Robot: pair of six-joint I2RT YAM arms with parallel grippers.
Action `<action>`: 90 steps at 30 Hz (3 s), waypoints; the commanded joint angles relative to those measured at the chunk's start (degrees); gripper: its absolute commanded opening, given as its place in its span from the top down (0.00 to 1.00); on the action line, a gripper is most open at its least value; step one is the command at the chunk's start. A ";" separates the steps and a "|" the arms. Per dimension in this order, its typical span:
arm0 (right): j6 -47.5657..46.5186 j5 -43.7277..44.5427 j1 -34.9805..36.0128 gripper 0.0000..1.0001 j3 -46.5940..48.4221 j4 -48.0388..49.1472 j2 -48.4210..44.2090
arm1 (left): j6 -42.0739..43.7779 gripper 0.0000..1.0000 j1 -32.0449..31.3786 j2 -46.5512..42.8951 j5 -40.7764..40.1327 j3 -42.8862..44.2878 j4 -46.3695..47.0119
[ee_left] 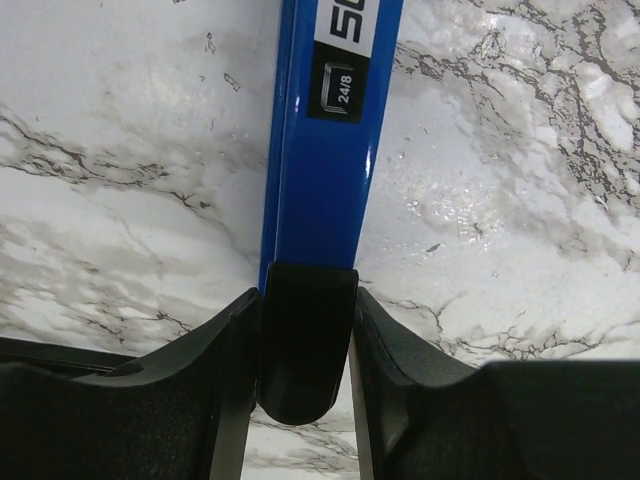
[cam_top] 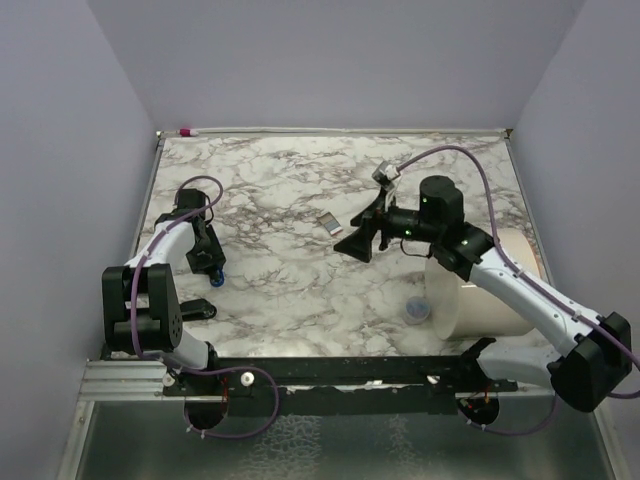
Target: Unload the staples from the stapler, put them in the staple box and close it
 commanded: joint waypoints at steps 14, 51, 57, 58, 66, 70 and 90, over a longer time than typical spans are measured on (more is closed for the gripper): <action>4.66 10.00 17.34 0.01 5.17 5.47 16.93 | 4.21 1.00 -0.35 -4.83 18.74 -0.55 5.41; 11.03 26.81 17.81 0.61 13.52 19.60 42.43 | -9.32 1.00 -12.12 -23.67 39.43 -13.41 35.18; 8.00 27.68 18.57 0.60 13.62 23.00 43.72 | -8.60 1.00 -13.57 -23.07 39.50 -14.22 36.12; 7.43 28.11 18.72 0.60 13.59 23.58 44.02 | -8.54 1.00 -13.75 -23.01 39.50 -14.34 36.30; 2.65 31.01 18.88 0.71 8.76 33.40 42.26 | -6.23 1.00 -14.82 -23.70 39.28 -14.72 36.22; -3.83 30.58 18.86 0.94 3.95 39.95 39.17 | -3.33 1.00 -14.93 -24.76 37.43 -14.70 34.19; -38.27 38.04 15.37 0.99 -7.40 37.97 31.47 | 8.81 1.00 -15.11 -25.21 27.73 -15.07 31.03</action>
